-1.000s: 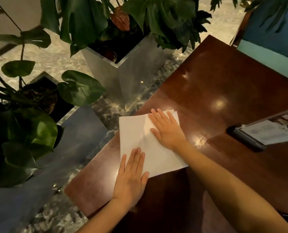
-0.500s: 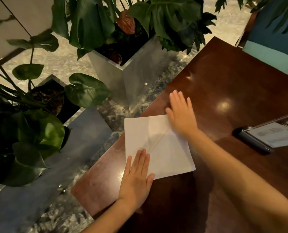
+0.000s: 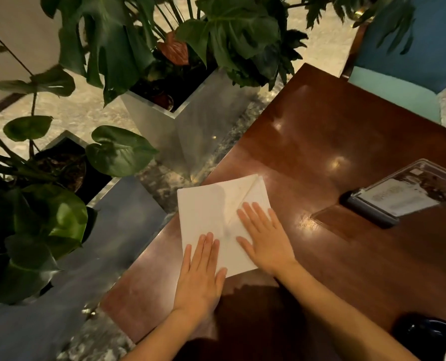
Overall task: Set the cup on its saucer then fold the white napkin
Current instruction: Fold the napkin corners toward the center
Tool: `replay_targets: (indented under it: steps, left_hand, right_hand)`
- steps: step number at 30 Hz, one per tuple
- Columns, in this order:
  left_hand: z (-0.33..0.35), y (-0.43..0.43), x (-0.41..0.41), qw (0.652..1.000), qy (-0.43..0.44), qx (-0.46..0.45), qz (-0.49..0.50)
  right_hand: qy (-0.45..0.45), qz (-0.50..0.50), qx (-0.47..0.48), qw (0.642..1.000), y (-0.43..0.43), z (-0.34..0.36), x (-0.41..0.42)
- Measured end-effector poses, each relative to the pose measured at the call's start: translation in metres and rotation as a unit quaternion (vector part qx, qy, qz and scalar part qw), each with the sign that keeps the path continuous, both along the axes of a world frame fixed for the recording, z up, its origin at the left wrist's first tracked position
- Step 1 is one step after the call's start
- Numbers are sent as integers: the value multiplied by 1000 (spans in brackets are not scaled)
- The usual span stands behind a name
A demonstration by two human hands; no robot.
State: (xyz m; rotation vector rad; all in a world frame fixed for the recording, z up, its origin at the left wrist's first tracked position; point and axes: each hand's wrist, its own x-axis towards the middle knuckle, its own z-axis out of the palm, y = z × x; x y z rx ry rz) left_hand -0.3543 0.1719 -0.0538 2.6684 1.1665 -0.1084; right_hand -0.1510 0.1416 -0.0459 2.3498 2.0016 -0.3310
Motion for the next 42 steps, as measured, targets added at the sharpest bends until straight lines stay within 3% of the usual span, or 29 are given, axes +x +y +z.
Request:
replay_targets:
  steps: [6,11,15,17,21,26,30,33,35,38,42]
  left_hand:
    - [-4,-1,-2,1000,-9,-4,4]
    - [-5,-3,-1,1000,-4,7,10]
    - [-5,-8,-4,1000,-10,-2,26]
    - [-1,-14,-5,999,-5,-21,46]
    - [6,-33,-6,996,5,-43,82]
    - [12,-62,-11,994,-2,-59,88]
    - [29,-75,-25,992,-58,-96,66]
    - [48,-57,-36,957,-206,-174,104]
    - [53,-22,-46,929,-277,-167,182]
    - [52,42,-58,899,-250,-174,316]
    - [59,73,-52,839,-171,-339,389]
  right_hand:
    - [-10,-63,-16,998,15,10,39]
    - [-10,-189,-38,981,15,16,57]
    - [38,-266,59,961,-16,32,33]
    - [72,-322,102,938,-43,35,15]
    - [212,-424,101,875,-84,32,-15]
    - [278,-463,76,838,-98,24,-27]
    - [338,-532,83,772,-98,31,-26]
    - [348,-551,77,755,-93,33,-20]
    - [361,-556,71,745,-88,37,-15]
    - [380,-550,73,740,-82,42,-7]
    - [415,-567,38,711,-77,53,-1]
